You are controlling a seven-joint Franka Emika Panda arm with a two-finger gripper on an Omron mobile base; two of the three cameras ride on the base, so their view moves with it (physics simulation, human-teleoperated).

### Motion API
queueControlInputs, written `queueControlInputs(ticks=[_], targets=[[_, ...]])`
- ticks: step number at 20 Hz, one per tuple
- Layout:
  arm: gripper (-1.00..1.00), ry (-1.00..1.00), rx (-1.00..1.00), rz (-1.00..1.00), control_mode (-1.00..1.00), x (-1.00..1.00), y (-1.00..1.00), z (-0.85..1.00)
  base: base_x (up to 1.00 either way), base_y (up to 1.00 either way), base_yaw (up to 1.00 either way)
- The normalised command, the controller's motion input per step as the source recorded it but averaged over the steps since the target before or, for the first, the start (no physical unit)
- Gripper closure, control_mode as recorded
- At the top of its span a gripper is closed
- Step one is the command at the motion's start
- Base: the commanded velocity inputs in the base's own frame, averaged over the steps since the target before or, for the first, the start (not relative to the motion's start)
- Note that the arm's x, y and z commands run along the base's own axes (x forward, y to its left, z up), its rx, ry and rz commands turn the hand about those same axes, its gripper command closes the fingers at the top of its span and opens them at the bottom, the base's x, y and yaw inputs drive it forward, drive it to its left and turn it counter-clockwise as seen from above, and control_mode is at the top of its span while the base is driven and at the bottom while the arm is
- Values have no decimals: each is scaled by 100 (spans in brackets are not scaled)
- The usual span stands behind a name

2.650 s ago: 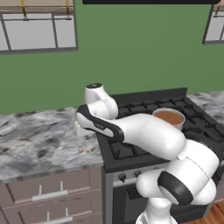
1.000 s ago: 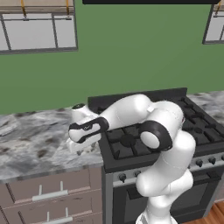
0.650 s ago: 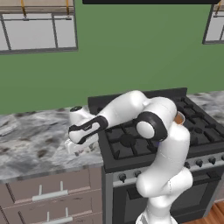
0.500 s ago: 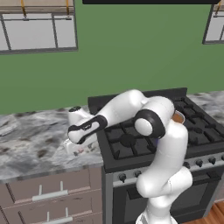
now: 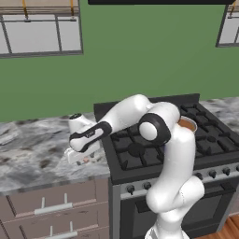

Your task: Pick up the sugar cube(s) and place them in the saucepan with hot chocolate.

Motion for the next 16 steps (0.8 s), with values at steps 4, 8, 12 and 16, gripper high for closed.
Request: queueControlInputs(ticks=[4,8,12,16], targets=[[-100,0,0,0,-100,-8,0,-34,0,0,0],[-100,0,0,0,-100,-24,-1,-26,0,0,0],[-100,1,0,-2,-100,-20,-3,-27,0,0,0],[-100,0,0,-1,-100,-11,-2,-14,0,0,0]])
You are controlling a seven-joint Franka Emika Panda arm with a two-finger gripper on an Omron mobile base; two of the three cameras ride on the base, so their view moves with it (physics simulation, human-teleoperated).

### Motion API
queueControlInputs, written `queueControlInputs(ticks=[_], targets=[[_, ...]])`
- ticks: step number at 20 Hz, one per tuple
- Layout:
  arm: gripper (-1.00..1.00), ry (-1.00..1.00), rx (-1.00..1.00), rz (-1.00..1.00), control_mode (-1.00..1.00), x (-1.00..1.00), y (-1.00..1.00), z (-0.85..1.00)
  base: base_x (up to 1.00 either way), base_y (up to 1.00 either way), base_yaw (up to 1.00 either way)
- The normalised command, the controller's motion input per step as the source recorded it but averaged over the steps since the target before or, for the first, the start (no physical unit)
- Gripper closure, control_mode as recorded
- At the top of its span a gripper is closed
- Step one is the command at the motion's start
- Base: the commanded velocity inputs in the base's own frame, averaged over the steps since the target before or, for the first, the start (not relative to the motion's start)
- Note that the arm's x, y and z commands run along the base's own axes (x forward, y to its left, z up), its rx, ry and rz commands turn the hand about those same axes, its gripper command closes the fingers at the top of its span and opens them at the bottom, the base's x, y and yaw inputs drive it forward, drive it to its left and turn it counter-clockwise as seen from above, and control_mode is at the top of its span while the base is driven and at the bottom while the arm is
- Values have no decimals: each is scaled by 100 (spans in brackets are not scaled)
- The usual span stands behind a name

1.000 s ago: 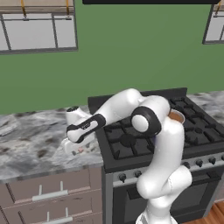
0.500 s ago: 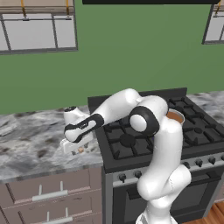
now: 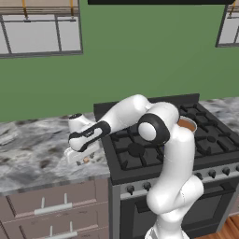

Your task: Pick up the sugar cube(s) and place them in the saucepan with hot chocolate.

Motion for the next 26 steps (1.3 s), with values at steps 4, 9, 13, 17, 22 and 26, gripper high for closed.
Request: queueControlInputs(ticks=[4,9,13,17,22,26], targets=[[-100,0,0,-2,-100,-12,0,-10,0,0,0],[100,0,0,-4,-100,-23,0,-8,0,0,0],[100,0,0,-5,-100,-27,0,-3,0,0,0],[100,0,0,-4,-100,-25,0,0,0,0,0],[100,0,0,0,-100,-3,0,0,0,0,0],[100,0,0,0,-100,0,-1,0,0,0,0]])
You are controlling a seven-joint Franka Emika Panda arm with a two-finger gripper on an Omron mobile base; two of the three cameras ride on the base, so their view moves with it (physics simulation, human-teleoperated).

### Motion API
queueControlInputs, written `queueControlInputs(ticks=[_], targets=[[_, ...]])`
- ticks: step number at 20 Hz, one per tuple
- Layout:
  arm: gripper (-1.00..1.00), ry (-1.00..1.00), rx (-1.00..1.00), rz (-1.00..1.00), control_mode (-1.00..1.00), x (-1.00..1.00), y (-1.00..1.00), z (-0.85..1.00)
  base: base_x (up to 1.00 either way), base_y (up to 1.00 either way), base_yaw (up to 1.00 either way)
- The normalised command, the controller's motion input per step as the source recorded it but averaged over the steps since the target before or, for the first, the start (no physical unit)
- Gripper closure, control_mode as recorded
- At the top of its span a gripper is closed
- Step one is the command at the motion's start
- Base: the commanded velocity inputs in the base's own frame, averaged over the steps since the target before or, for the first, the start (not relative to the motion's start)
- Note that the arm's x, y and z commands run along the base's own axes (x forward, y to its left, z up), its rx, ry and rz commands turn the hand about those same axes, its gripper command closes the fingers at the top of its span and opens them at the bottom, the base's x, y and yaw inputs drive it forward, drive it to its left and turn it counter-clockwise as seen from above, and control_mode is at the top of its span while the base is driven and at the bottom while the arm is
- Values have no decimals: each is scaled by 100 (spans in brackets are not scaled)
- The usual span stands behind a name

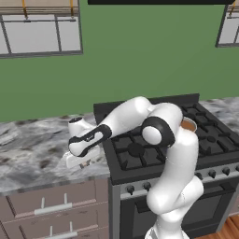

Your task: Pick up the sugar cube(s) and place them in the saucepan with hot chocolate.

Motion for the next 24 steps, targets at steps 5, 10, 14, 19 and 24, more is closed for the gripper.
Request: queueControlInputs(ticks=[5,10,14,19,24], targets=[[100,0,0,-8,-100,-10,-37,24,0,0,0],[100,-1,0,-17,-100,0,-67,63,0,0,0],[100,-2,0,-17,-100,0,-77,63,0,0,0],[100,-6,-3,-18,-100,0,-90,43,0,0,0],[100,-20,-5,-11,-100,0,-94,43,0,0,0]])
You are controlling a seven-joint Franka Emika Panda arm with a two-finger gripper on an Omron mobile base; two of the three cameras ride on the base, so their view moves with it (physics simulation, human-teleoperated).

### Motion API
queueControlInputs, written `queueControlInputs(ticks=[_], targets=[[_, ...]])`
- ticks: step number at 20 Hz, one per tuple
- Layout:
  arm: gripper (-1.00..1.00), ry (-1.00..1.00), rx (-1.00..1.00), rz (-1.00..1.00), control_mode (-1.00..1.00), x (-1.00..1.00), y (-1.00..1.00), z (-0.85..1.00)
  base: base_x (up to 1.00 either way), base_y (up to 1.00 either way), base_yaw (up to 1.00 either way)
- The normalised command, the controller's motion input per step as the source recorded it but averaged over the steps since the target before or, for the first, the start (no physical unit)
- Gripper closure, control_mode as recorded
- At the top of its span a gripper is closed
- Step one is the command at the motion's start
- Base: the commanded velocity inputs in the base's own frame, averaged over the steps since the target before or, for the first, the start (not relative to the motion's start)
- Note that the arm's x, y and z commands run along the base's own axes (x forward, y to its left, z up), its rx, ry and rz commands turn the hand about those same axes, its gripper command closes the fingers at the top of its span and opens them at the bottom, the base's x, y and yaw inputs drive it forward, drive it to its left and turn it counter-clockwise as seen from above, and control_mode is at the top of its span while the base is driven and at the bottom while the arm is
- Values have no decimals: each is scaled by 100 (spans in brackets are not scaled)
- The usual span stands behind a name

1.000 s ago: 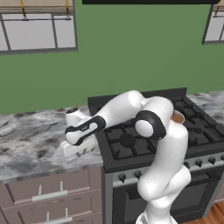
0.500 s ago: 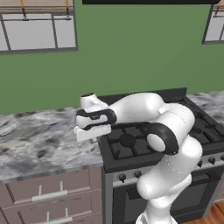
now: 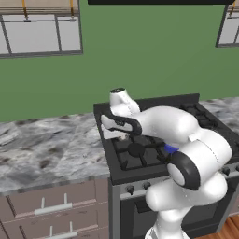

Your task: Pick up the sugar cube(s) and place them in the saucepan with hot chocolate.

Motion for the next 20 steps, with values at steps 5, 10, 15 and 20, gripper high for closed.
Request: queueControlInputs(ticks=[5,10,15,20], targets=[[100,-18,-4,-8,-100,1,-93,57,0,0,0],[100,-15,0,-6,-100,0,-76,77,0,0,0],[100,-4,0,-7,-100,0,-73,68,0,0,0],[100,7,0,-14,-100,0,-90,22,0,0,0]])
